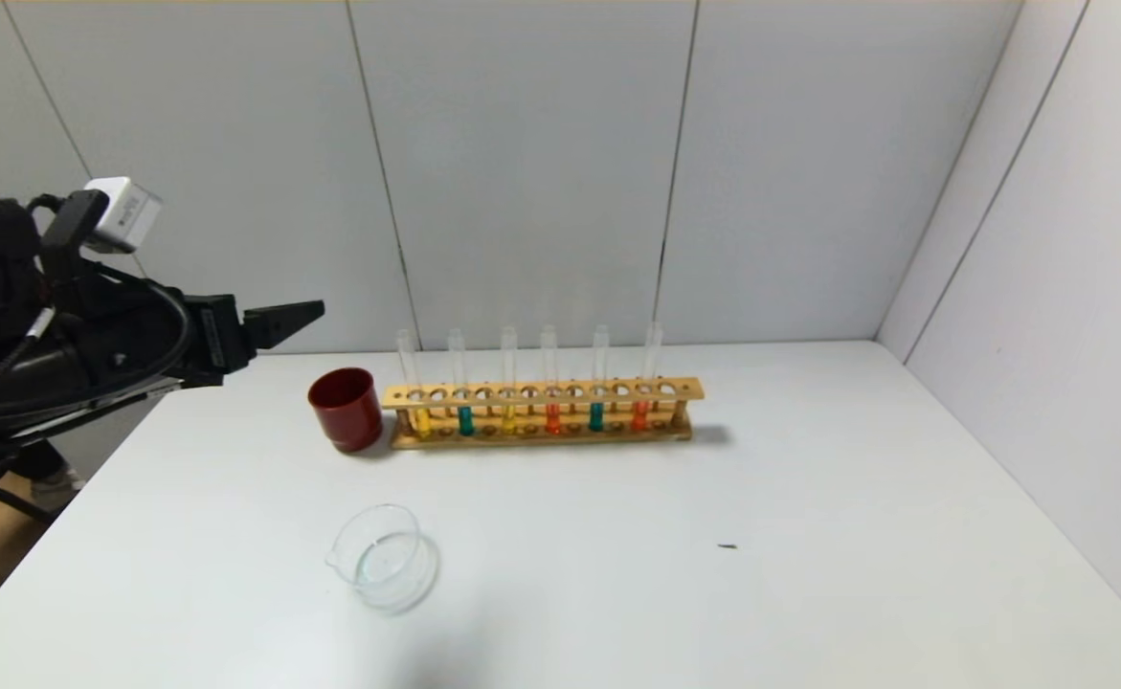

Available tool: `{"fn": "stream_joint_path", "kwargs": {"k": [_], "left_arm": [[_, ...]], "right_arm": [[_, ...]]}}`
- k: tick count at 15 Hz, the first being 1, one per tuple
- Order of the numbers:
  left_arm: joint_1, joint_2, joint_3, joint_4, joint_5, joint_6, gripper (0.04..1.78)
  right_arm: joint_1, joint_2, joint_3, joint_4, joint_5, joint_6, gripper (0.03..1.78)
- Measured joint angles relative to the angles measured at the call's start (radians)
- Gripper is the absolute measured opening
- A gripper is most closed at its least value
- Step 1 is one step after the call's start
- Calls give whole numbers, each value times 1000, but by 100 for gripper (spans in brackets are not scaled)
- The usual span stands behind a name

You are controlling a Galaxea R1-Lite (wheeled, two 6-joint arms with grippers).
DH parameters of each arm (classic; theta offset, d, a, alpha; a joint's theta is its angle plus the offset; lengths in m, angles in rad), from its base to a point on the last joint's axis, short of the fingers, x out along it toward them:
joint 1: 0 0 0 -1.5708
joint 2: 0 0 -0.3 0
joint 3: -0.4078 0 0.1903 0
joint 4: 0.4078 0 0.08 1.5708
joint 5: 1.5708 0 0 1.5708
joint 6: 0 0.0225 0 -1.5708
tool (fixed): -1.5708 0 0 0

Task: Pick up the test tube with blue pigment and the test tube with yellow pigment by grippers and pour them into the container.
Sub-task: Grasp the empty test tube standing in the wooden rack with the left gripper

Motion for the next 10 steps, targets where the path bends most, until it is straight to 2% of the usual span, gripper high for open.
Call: {"fn": "stream_joint_path", "kwargs": {"k": [6,10], "left_arm": [[-41,177,-3,-141,-2,-3,174],[-57,249,-6,-182,-1,-1,174]], "right_arm": [[0,0,0,0,0,0,175],[0,0,0,0,0,0,175]]}}
